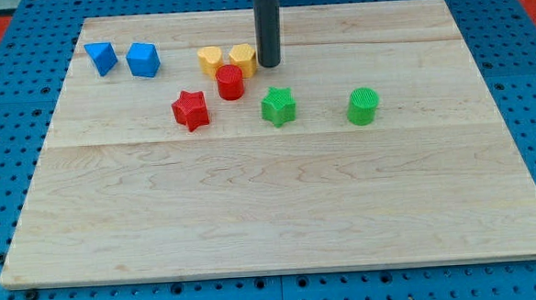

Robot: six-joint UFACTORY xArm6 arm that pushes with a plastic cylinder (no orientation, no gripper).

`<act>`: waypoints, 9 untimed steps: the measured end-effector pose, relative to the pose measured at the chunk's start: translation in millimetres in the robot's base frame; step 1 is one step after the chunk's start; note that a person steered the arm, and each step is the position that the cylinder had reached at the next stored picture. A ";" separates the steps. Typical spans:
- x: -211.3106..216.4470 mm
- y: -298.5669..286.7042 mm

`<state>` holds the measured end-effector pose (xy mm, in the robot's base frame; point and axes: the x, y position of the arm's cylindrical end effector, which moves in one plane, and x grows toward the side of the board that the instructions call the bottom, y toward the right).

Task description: Move yellow heart into the yellow hexagon

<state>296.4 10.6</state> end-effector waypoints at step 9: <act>13.6 -78.8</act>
<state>310.0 -68.1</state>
